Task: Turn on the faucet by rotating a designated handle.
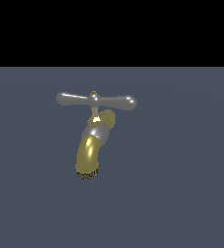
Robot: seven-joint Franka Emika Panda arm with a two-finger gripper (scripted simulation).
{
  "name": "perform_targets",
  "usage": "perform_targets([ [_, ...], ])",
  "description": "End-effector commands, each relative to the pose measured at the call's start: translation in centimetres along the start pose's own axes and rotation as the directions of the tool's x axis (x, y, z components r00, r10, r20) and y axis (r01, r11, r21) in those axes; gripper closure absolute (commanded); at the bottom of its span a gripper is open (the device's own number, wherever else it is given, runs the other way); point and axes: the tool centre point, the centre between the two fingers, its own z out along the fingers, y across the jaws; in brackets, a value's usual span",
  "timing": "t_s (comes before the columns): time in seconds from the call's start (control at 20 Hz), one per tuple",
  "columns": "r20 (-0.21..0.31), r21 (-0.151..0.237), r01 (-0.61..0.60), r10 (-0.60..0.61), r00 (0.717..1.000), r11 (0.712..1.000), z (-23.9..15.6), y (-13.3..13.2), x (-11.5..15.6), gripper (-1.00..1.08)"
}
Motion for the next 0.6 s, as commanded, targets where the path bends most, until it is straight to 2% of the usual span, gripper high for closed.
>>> perform_targets([
  [0.0, 0.000, 0.000, 0.000, 0.000, 1.000, 1.000, 0.0, 0.0, 0.0, 1.08],
  [0.35, -0.026, -0.039, 0.048, -0.049, 0.998, 0.998, -0.3, -1.0, 0.3, 1.08],
  [0.55, -0.028, -0.042, 0.051, -0.052, 0.998, 0.998, -0.3, -1.0, 0.3, 1.08],
])
